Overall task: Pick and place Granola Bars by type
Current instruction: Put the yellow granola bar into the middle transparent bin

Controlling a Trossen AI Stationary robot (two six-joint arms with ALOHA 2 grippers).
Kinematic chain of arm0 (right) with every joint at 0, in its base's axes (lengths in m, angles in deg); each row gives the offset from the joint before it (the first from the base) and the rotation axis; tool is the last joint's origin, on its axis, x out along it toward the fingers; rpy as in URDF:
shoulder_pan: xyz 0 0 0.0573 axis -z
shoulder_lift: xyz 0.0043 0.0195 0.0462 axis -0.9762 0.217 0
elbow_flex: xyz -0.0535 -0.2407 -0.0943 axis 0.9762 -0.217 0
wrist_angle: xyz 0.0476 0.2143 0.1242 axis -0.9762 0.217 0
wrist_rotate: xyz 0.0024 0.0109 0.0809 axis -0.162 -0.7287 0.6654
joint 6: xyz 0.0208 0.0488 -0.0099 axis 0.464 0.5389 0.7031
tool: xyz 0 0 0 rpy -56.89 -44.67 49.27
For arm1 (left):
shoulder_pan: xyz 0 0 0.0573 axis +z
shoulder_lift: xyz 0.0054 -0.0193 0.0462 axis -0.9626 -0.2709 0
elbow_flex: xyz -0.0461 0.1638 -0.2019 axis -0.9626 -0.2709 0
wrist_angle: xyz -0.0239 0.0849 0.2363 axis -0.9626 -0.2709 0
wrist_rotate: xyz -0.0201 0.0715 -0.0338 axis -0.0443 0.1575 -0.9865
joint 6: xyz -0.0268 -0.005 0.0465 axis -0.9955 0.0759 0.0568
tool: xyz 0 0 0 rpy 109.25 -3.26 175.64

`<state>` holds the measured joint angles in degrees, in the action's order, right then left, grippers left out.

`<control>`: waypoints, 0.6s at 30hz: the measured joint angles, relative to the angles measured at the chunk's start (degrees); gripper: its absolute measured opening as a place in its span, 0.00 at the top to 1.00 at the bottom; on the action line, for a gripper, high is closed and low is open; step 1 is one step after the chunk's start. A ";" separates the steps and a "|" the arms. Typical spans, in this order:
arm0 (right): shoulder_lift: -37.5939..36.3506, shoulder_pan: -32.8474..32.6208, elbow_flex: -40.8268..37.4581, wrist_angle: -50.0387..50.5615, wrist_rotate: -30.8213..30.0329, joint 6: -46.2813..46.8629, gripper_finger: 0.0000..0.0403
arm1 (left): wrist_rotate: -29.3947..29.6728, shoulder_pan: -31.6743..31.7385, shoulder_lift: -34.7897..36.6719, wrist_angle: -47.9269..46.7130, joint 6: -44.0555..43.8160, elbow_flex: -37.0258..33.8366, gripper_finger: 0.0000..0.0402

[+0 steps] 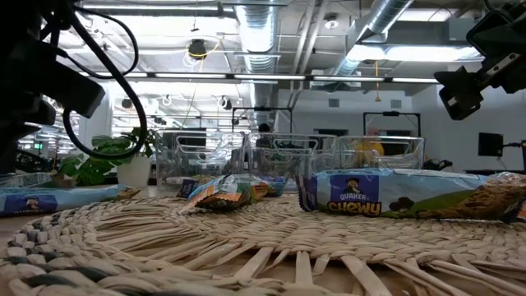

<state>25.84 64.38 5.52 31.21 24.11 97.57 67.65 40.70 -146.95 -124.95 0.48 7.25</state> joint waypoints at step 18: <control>-0.02 0.01 0.01 0.00 0.00 -0.01 0.33 | 4.29 1.27 1.63 -0.03 0.59 -0.07 0.98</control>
<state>25.82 64.40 5.53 31.21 24.11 97.56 71.94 41.97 -145.32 -124.97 1.07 7.19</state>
